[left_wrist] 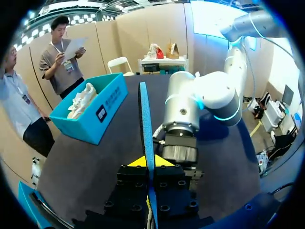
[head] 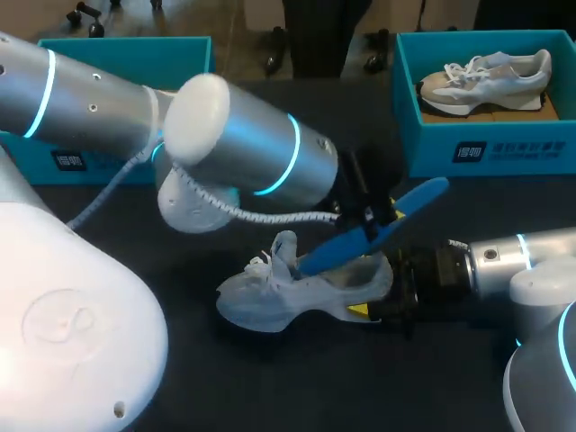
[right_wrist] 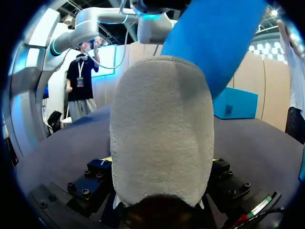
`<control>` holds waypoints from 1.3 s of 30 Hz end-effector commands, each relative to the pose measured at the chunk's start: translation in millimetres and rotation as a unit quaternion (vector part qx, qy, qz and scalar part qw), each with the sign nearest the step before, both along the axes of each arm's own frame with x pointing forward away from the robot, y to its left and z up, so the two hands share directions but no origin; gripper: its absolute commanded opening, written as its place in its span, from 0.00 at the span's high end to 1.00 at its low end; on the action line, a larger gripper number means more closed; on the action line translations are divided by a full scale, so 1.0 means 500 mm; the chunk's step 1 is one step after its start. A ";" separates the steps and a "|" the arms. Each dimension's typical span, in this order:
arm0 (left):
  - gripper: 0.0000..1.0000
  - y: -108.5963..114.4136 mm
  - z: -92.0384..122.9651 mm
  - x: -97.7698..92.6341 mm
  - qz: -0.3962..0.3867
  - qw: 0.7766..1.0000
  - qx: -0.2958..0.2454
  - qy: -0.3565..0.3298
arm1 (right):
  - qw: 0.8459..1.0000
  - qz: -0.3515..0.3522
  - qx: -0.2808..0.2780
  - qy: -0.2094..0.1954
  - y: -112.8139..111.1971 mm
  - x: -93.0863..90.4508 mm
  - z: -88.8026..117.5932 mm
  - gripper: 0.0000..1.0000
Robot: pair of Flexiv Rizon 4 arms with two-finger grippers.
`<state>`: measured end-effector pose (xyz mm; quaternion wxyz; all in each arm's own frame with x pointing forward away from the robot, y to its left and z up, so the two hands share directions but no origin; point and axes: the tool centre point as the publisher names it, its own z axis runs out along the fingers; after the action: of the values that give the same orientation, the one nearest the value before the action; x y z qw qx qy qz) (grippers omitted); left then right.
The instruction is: Take the shoe out of the shoebox, open the shoe tongue, remove and reinsert the insole, then place the shoe into the shoebox
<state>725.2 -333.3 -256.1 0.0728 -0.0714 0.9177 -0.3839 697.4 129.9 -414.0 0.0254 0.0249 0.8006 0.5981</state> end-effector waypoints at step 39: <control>1.00 0.061 0.296 -0.070 -0.099 0.986 -0.103 0.089 | 1.000 0.001 -0.003 0.001 0.004 -0.001 0.002 1.00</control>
<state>690.2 -306.4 -106.9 -0.0382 -0.0152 0.8847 -0.4644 697.4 129.9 -414.0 0.0254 0.0249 0.8007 0.5981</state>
